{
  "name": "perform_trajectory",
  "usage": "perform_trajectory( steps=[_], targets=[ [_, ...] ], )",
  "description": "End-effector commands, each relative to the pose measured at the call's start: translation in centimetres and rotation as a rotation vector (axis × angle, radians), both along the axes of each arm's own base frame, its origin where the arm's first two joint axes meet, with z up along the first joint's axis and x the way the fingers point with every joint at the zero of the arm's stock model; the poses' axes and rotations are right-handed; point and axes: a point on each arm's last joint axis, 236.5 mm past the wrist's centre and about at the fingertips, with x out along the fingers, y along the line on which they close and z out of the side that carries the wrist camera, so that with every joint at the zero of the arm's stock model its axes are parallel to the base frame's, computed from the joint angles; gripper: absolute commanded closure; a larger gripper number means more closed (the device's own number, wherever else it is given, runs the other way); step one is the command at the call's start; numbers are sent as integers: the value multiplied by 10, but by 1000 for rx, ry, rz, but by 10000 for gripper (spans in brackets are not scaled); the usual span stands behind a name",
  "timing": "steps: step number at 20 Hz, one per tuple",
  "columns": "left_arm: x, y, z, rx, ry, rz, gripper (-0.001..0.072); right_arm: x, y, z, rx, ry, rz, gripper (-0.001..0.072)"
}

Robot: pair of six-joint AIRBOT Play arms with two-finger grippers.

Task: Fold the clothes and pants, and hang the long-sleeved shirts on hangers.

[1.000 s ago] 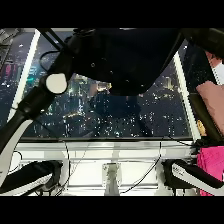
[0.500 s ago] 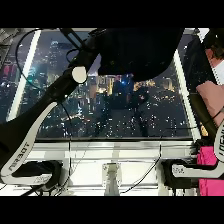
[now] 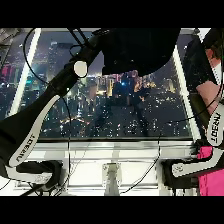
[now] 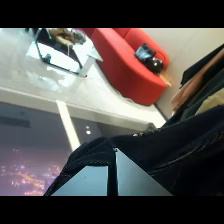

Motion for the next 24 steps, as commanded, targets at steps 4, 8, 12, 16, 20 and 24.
perform_trajectory(
  steps=[4,8,12,16,20,24],
  targets=[
    [-2,-2,38,-8,-61,-15,694,3,-26,37,15,-141,-113,699],
    [-2,-5,39,-8,-61,-21,693,-4,-26,57,16,-185,-116,699],
    [3,-14,19,7,-33,-29,693,-11,-12,76,-8,-247,-106,699],
    [10,-12,14,0,-46,-8,693,-10,1,71,-83,-257,-94,700],
    [15,-7,-13,89,30,-39,693,-4,15,21,-69,-88,6,698],
    [4,-2,-75,293,212,-161,695,-12,25,-65,75,277,128,700]
  ],
)
